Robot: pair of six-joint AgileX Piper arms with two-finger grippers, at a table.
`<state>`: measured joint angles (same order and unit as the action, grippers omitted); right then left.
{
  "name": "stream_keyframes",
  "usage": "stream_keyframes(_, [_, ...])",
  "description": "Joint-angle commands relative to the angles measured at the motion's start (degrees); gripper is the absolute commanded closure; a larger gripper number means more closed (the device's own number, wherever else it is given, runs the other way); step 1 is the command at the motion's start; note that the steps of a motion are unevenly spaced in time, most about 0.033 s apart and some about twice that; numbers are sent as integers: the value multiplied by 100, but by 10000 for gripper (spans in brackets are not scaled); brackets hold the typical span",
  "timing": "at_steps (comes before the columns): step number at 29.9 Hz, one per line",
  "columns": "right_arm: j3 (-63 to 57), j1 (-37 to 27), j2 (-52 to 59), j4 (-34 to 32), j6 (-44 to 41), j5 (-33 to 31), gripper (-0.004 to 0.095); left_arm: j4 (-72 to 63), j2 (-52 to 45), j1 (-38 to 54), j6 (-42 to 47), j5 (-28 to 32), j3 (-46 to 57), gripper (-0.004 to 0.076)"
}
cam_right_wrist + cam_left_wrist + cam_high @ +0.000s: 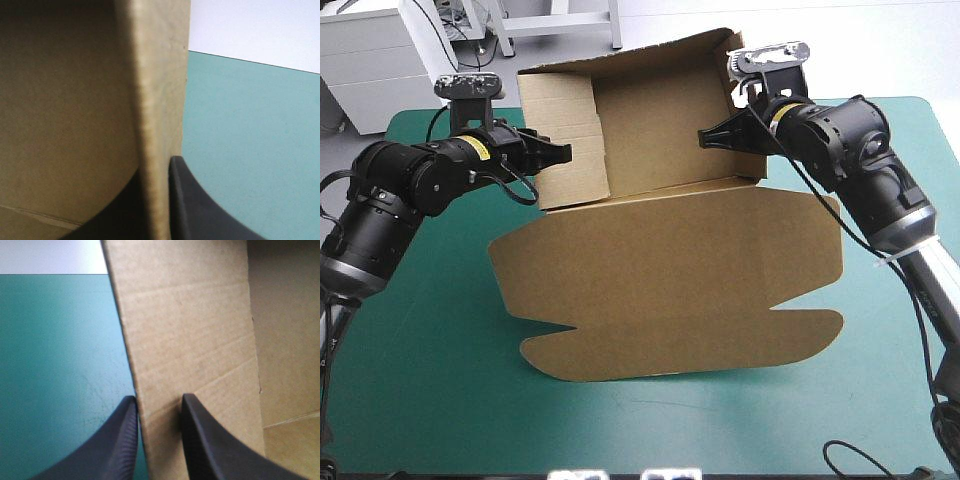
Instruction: Fold the box
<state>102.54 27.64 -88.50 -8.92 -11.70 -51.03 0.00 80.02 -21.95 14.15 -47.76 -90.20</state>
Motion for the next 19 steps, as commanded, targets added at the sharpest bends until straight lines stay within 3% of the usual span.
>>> stream_keyframes(1, [227,74,300,500,13,637,926,-117,-86,-27,-68,385,-161,558])
stream_keyframes(6, [227,74,300,500,13,618,926,0,-86,-294,-202,414,-161,732])
stream_keyframes(19, [227,74,289,562,344,178,926,447,-59,-525,-162,155,-161,731])
